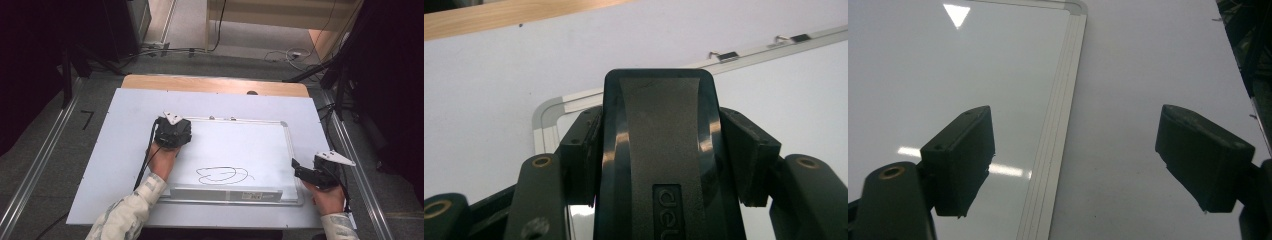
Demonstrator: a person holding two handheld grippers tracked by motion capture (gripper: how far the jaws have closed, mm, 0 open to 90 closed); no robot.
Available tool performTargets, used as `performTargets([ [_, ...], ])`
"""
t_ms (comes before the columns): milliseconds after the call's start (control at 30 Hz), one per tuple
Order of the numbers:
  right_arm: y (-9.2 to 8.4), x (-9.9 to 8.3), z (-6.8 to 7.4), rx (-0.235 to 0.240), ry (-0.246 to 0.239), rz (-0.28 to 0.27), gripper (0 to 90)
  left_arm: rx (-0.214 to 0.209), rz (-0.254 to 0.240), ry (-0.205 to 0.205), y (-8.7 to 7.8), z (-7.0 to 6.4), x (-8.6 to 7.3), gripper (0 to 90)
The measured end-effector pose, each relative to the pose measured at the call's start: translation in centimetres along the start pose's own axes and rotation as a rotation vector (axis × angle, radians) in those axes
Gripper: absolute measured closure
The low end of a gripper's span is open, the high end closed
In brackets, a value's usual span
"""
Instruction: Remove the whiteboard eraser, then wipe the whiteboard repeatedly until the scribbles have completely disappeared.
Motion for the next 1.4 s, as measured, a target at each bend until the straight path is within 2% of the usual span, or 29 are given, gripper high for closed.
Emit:
performTargets([
  [200,0.0,0.0,0.0,0.001,-0.002,0.001,14.6,-0.027,-0.005,-0.003,-0.9,-0.1,-0.5,41.0],
  [367,0.0,0.0,0.0,0.000,-0.003,0.002,14.6,-0.044,-0.001,0.000,-1.4,-0.3,-1.0,41.0],
  [667,-0.1,-0.2,-0.1,-0.006,0.003,0.005,14.6,-0.067,-0.003,-0.017,-1.8,-0.6,-1.6,41.1],
  [867,-0.2,-0.3,-0.2,-0.007,0.005,0.005,14.6,-0.089,-0.024,0.001,-2.7,-1.2,-1.5,41.0],
  [1067,0.1,-0.1,0.1,-0.004,0.000,0.006,14.6,-0.098,-0.033,-0.004,-3.1,-1.5,-1.5,41.0],
  [1233,0.2,0.0,0.1,-0.003,-0.002,0.006,14.6,-0.127,-0.031,0.033,-3.2,-2.3,-1.7,41.0],
  [1400,0.1,0.0,0.1,-0.003,-0.003,0.006,14.6,-0.169,-0.015,0.036,-3.3,-3.2,-1.7,41.1],
])
Point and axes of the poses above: each handheld gripper's, and its own axes: y roughly forward along the jaws, x roughly out of its top, z roughly to its left, the point moved 3 cm from there along y, roughly forward along the jaws, and after that the axes turned 5 degrees about z, right-handed, at the moved point
